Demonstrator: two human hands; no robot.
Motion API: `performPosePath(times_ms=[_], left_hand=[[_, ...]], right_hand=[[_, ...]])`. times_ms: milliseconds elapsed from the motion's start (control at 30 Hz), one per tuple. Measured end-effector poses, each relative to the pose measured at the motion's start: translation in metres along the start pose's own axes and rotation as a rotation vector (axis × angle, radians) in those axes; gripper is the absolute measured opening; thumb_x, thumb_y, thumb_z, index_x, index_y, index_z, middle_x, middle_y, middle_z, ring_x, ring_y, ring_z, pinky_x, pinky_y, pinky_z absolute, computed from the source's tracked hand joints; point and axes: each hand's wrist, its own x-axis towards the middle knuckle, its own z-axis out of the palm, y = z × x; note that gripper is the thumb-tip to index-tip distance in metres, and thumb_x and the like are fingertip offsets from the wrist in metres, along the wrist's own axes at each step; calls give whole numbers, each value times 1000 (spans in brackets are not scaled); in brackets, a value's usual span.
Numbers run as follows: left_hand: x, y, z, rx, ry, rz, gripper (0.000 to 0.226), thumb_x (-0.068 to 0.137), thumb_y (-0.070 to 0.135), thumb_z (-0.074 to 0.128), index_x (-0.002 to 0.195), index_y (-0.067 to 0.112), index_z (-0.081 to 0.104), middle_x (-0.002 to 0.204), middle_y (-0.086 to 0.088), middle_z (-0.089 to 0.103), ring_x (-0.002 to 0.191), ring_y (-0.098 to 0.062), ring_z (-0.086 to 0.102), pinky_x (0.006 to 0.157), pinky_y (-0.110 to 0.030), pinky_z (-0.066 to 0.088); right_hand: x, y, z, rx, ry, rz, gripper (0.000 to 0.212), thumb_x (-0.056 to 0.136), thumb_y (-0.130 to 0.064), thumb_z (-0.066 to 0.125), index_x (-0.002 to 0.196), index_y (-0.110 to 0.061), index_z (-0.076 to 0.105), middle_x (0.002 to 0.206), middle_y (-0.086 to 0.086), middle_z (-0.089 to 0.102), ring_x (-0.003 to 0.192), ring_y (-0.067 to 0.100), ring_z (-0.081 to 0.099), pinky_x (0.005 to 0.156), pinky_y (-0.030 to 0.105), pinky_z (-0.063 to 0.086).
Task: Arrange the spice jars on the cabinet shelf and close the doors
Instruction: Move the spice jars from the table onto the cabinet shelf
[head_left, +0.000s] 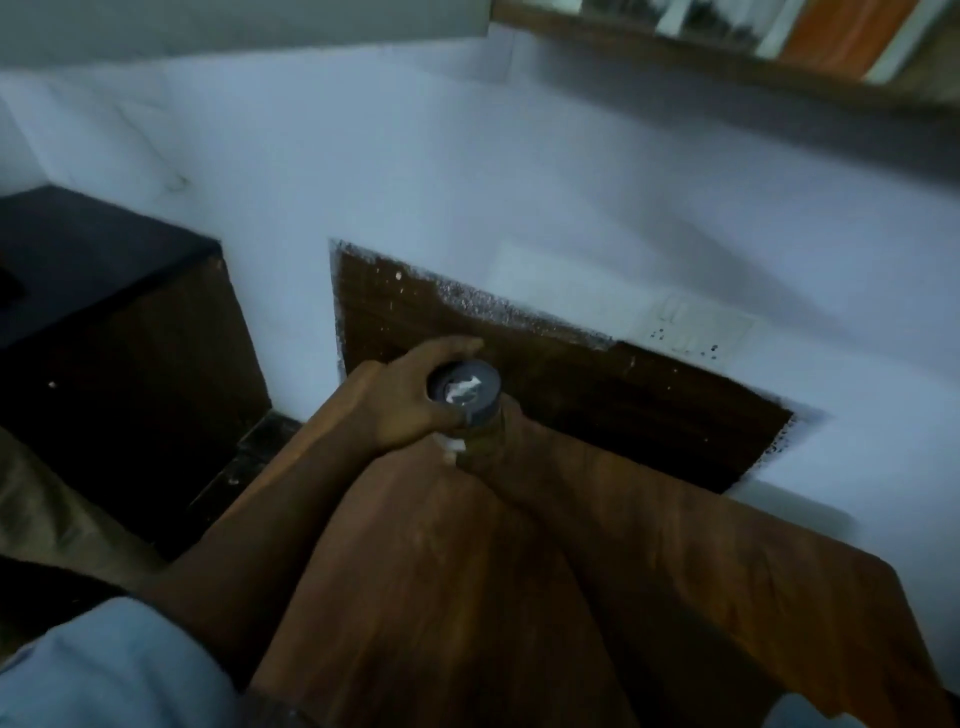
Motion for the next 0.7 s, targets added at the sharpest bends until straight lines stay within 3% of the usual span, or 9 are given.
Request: performPosePath(times_ms=[67,167,233,300,367,433,533,633,700], left_hand=[[18,33,-14,-298,177,11,67,82,27,75,143,28,49,137,9,56,122,-2,57,99,-27,53],[40,87,-18,-428,560,4,61,83,44,75,136,27,50,127,13,60,107,3,62,85,-20,56],[54,122,-17,-469,653,34,68,81,48,77,139,29,46,127,12,61,101,1,65,81,-23,57],[69,155,-21,-469,660,134,76,75,47,79,141,30,45,128,9,61,102,-3,66,83,-26,58],[88,187,-36,-430,701,225,79,73,49,78,142,31,44,130,8,60,111,-7,63,91,-34,57],[107,214,-57,-351,763,305,80,75,51,80,143,31,44,131,9,58,117,-7,59,94,-35,55],[136,237,-89,-260,802,355,82,75,49,83,144,27,44,132,6,56,115,-8,57,93,-32,54],[166,246,-112,-135,826,259,82,74,47,83,143,24,44,129,-1,52,110,-10,52,88,-27,48],[181,244,-118,-105,844,189,72,76,42,80,137,19,48,125,-6,56,108,-20,57,87,-34,52]], right_hand=[[8,-37,-32,-16,232,-41,82,70,-62,86,140,-47,46,131,-26,60,112,-5,62,93,17,52],[20,-94,-75,-95,541,-173,76,64,-76,78,126,-53,40,119,-30,61,100,-6,64,76,10,51],[32,-133,-101,-118,678,-250,80,65,-70,78,131,-43,41,126,-23,60,103,2,64,80,18,54],[41,-167,-123,-123,765,-349,85,69,-66,75,140,-37,39,135,-17,55,109,2,59,85,17,51],[45,-197,-144,-183,843,-458,80,82,-60,58,151,-29,36,143,-9,49,114,2,53,91,18,49],[49,-221,-166,-210,886,-553,72,90,-48,48,155,-19,36,146,0,49,121,10,54,98,30,53],[60,-246,-202,-195,786,-640,80,86,-37,66,156,-15,36,143,4,51,124,16,56,97,30,55],[79,-264,-226,-255,683,-595,61,86,-23,72,142,-23,49,124,-5,64,106,8,64,82,26,57],[94,-273,-233,-339,663,-562,44,91,-26,65,133,-29,52,113,-11,69,91,2,62,68,13,45]])
